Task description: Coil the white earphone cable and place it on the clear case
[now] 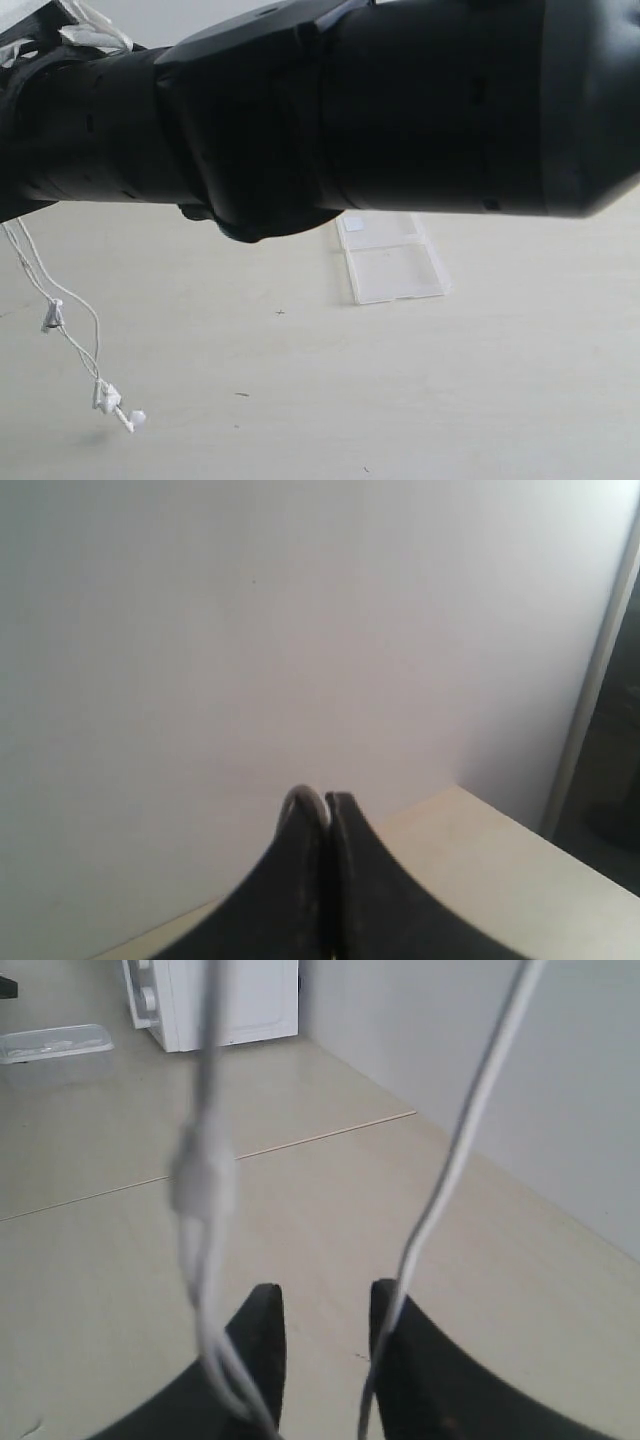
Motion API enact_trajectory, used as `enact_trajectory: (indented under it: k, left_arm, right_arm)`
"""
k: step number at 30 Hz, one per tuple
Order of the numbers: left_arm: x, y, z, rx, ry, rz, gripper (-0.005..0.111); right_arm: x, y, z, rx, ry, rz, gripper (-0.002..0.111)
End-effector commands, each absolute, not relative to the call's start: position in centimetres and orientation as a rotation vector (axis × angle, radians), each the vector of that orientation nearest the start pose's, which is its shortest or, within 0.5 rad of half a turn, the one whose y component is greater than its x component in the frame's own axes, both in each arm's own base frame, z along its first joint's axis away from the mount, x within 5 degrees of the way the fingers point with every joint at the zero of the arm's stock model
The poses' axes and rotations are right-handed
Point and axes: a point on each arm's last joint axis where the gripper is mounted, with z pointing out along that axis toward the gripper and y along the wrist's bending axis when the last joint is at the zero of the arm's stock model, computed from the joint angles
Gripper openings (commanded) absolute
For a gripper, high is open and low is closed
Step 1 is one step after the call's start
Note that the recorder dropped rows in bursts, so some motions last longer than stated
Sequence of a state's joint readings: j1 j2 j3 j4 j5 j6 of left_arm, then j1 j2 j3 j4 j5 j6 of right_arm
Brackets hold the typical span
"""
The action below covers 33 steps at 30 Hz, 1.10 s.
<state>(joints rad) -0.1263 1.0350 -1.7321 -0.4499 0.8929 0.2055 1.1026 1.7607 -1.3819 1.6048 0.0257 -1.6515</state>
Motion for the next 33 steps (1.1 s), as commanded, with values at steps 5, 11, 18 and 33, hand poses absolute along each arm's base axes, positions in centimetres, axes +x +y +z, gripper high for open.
enact_trajectory:
  k: [5,11,18,33]
  left_arm:
    - [11.8,-4.4,58.4,0.322,1.597,-0.386,0.0]
    - [11.9,-4.3,58.3,0.323,1.606,-0.367,0.0]
    - [12.0,-3.9,58.1,0.321,1.627,-0.296,0.0]
    - [12.2,-3.4,58.0,0.308,1.638,-0.209,0.0]
  right_arm:
    - [18.9,38.1,31.9,-1.07,1.596,0.752,0.028]
    - [18.9,38.1,31.9,-1.067,1.599,0.755,0.028]
    - [18.9,38.1,31.9,-1.054,1.609,0.767,0.028]
    - [18.9,38.1,31.9,-1.054,1.609,0.767,0.013]
